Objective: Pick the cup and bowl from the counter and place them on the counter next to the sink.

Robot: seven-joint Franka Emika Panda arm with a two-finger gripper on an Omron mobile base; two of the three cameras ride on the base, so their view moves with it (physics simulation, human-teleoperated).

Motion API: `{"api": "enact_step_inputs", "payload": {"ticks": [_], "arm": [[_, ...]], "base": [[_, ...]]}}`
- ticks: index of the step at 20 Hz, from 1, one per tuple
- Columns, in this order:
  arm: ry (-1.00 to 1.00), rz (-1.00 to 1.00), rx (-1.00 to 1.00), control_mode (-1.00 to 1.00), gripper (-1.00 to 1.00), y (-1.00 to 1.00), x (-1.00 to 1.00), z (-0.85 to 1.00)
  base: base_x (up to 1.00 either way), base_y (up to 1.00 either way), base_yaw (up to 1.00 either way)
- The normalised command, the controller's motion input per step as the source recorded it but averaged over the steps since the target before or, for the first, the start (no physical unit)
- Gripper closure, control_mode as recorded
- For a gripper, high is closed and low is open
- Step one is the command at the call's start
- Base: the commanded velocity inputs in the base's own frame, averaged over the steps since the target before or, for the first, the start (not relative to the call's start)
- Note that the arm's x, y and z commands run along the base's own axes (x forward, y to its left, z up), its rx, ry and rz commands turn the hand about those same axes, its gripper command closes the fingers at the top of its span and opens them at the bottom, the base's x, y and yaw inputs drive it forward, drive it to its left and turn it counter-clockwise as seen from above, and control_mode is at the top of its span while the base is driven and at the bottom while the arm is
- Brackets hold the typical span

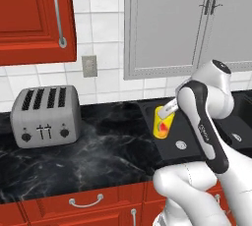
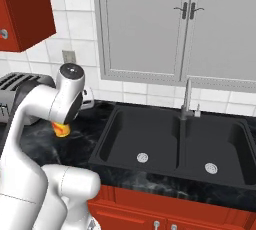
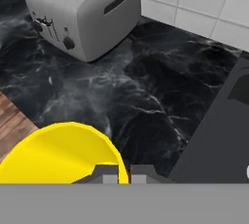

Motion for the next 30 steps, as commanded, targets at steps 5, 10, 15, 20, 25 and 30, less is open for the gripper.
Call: {"api": "enact_step_inputs", "payload": {"ticks": [5, 10, 15, 20, 25, 30], "arm": [[-0.01, 0.00, 0.00, -1.00, 1.00, 0.00, 0.66, -0.32], [0.00, 0.00, 0.00, -1.00, 1.00, 0.00, 0.42, -0.50], [0.00, 0.00, 0.00, -1.00, 1.00, 0.00, 0.15, -0.30], [-0.01, 0.00, 0.00, -1.00, 1.00, 0.00, 0.14, -0.32], [-0.03, 0.00, -0.01, -1.00, 1.00, 0.00, 0.13, -0.37], [-0.01, 0.00, -0.01, -1.00, 1.00, 0.00, 0.13, -0.32]], "base": [[0.00, 0.00, 0.00], [0.00, 0.00, 0.00], [0.00, 0.00, 0.00], [0.00, 0.00, 0.00], [0.00, 0.00, 0.00], [0.00, 0.00, 0.00]]}}
